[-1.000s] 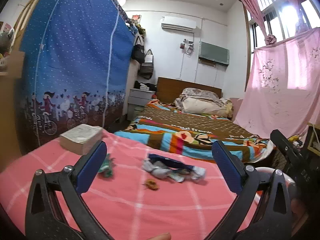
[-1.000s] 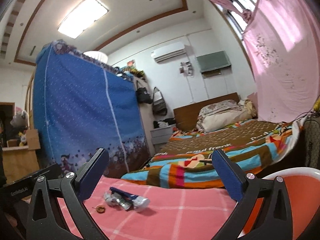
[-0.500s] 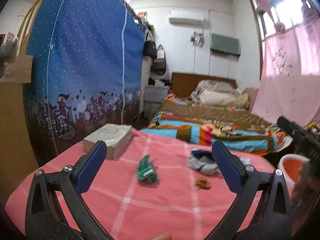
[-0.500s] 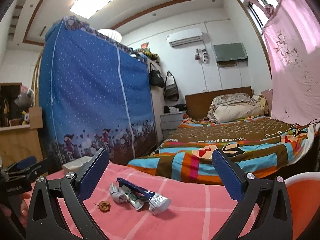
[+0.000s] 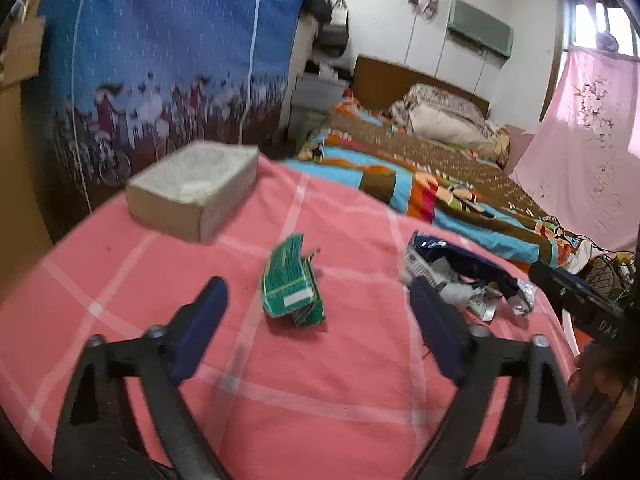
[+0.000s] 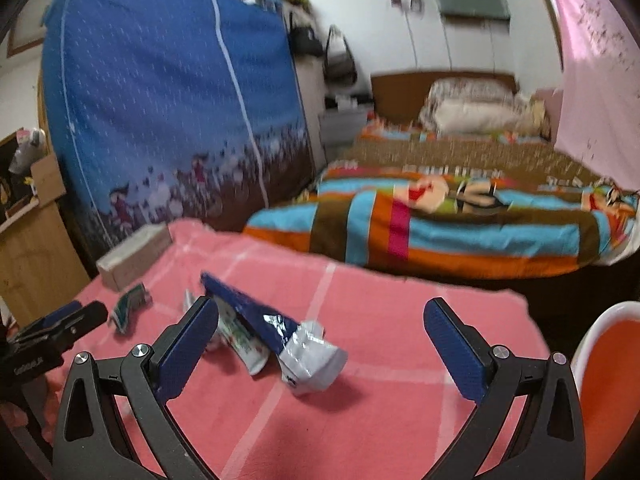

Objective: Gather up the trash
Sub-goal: 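Grasp the green toothbrush package with the left gripper while the right grasps the blue-white toothpaste tube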

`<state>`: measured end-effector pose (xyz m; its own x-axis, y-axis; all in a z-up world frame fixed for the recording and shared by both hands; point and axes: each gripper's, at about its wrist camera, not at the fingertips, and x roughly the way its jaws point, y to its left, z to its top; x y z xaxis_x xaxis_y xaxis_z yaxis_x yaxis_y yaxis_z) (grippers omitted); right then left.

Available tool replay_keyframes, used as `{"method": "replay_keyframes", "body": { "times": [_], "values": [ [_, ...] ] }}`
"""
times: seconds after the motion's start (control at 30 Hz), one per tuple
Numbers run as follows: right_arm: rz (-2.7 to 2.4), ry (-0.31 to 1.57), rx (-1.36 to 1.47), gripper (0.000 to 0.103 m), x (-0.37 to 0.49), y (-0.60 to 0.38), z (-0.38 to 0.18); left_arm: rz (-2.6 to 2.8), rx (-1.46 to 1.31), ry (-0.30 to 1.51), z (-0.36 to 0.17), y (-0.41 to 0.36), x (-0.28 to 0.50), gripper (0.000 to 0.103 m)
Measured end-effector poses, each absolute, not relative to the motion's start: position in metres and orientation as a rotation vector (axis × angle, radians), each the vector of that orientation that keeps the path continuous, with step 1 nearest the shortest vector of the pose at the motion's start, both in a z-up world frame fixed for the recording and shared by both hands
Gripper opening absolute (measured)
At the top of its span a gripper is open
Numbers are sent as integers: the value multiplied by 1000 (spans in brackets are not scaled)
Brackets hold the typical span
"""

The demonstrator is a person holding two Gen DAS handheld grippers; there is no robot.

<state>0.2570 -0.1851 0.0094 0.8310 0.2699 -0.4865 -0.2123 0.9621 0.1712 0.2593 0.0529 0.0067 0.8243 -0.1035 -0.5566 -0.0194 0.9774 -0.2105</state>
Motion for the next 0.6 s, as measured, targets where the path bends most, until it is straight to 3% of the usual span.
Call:
{"method": "replay_keyframes", "body": {
  "times": [0.2,0.27,0.4,0.6],
  "values": [
    [281,598,85,103,266,-176,2,-48,-302,702,-6,64,271,53],
    [287,599,67,100,265,-173,3,-44,-320,714,-9,67,272,47],
    [299,606,49,89,266,-170,3,-46,-323,713,-7,66,272,37],
    [319,643,58,80,271,-169,1,-54,-320,707,-6,65,272,36]
  ]
}}
